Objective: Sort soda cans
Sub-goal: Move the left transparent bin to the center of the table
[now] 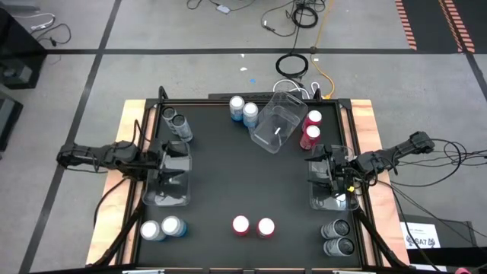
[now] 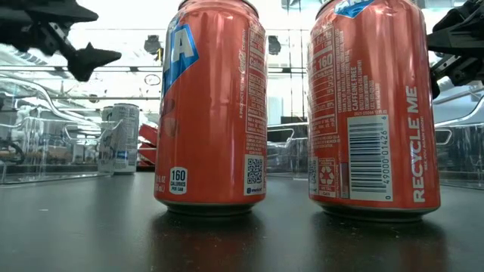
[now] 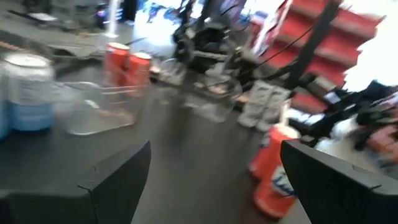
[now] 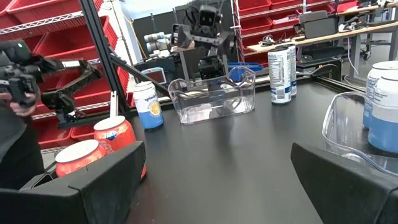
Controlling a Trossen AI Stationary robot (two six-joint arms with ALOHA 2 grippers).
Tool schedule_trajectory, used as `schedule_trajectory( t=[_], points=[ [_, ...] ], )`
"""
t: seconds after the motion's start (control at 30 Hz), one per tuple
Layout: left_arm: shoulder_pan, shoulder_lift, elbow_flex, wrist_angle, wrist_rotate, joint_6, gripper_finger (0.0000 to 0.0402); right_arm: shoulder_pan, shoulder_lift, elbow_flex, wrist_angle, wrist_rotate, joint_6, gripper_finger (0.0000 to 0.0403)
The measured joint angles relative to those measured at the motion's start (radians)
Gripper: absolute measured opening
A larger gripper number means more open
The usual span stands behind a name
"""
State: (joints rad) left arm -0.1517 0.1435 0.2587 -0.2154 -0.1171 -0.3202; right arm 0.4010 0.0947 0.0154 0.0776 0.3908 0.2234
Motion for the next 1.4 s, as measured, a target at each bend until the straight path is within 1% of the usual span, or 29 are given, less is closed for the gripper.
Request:
schedule_trajectory(
  t=[0.1,0.17,0.23,0.33,0.5,0.67,0.8,0.93,1.0,1.2,1.33,1.4],
  points=[
    [0.0,0.107,0.108,-0.087,-0.028,0.013,0.0366,0.0,0.0,0.0,0.0,0.0,0.0,0.0396],
    [0.0,0.194,0.186,-0.179,-0.057,-0.025,0.0366,0.0,0.0,0.0,0.0,0.0,0.0,0.0396],
    [0.0,0.299,0.261,-0.288,-0.088,-0.076,0.0366,0.0,0.0,0.0,0.0,0.0,0.0,0.0396],
    [0.002,0.47,0.363,-0.397,-0.098,-0.117,0.0366,0.0,0.0,0.0,0.0,0.0,0.0,0.0396],
    [0.002,0.718,0.498,-0.421,-0.102,-0.11,0.0366,0.0,0.0,0.0,0.0,0.0,0.0,0.0396],
    [0.003,0.887,0.601,-0.418,-0.113,-0.056,0.0366,0.0,0.0,0.0,0.0,0.0,0.0,0.0396],
    [0.031,0.982,0.675,-0.403,-0.12,-0.031,0.0366,0.0,0.0,0.0,0.0,0.0,0.0,0.0396],
    [0.068,1.066,0.763,-0.395,-0.064,-0.004,0.0366,0.0,0.0,0.0,0.0,0.0,0.0,0.0396],
    [0.083,1.104,0.806,-0.396,-0.053,0.006,0.0366,0.0,0.0,0.0,0.0,0.0,0.0,0.0396],
    [0.094,1.165,0.889,-0.413,-0.047,0.011,0.0366,0.0,0.0,0.0,0.0,0.0,0.0,0.0396],
    [0.093,1.159,0.907,-0.487,-0.044,-0.1,0.0366,0.0,0.0,0.0,0.0,0.0,0.0,0.0396],
    [0.094,1.142,0.907,-0.579,-0.053,-0.156,0.0366,0.0,0.0,0.0,0.0,0.0,0.0,0.0396]
  ],
)
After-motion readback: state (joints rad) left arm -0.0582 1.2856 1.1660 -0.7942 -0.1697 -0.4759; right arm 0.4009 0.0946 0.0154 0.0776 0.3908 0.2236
